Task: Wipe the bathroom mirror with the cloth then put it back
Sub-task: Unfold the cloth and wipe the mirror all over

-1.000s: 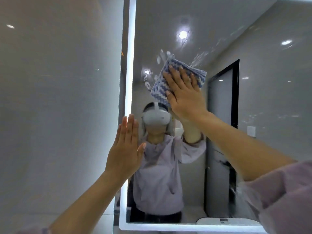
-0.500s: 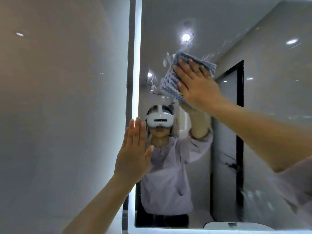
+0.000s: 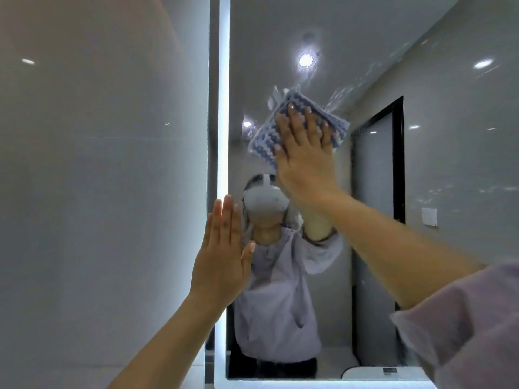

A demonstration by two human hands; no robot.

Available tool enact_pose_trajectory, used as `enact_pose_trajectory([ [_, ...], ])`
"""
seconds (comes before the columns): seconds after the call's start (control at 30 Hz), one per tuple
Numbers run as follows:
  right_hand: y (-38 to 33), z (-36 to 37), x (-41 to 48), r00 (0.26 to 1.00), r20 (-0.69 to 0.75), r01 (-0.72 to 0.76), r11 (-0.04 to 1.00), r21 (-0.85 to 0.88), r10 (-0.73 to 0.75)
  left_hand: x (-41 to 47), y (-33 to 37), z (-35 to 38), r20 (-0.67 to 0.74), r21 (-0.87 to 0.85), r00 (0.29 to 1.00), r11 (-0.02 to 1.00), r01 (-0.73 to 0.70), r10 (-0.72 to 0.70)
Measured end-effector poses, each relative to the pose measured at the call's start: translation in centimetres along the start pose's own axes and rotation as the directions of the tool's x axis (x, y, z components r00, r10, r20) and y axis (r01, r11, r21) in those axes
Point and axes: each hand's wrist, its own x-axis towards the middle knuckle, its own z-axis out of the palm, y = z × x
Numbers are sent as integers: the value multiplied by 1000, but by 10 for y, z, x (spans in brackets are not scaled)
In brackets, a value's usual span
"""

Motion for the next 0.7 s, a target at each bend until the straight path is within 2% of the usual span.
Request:
enact_pose_trajectory([
  [0.07,-23,9,-17,987,49,156,988,-1,-156,0,0,1,-2,-14,1000,1000,0,0],
  [0.13,-31,13,-30,933,110,345,939,-7,-342,0,0,1,-8,-27,1000,1000,5,-5],
  [0.23,-19,8,-20,888,140,443,897,-1,-438,0,1,0,-13,-50,1000,999,13,-13],
  [0.3,-7,2,-6,915,114,390,921,-13,-386,0,0,0,-2,-54,1000,998,8,-8],
  [0.4,6,-2,12,993,17,113,993,27,-114,-1,0,0,13,-28,1000,1000,7,-7],
  [0.47,-5,2,11,999,-32,-18,1000,22,19,0,0,0,4,-39,1000,999,17,-17],
  [0.5,-14,4,9,999,-32,-29,1000,9,29,0,1,0,0,-43,1000,999,19,-19],
  [0.53,-21,6,7,1000,-12,12,1000,-11,-12,0,1,1,-1,-46,1000,999,19,-19],
  [0.6,-28,9,1,980,59,193,979,-61,-189,0,1,1,1,-57,1000,998,15,-15],
  [0.7,-14,-2,7,889,138,452,887,-98,-437,0,1,0,-6,-65,1000,998,14,-14],
])
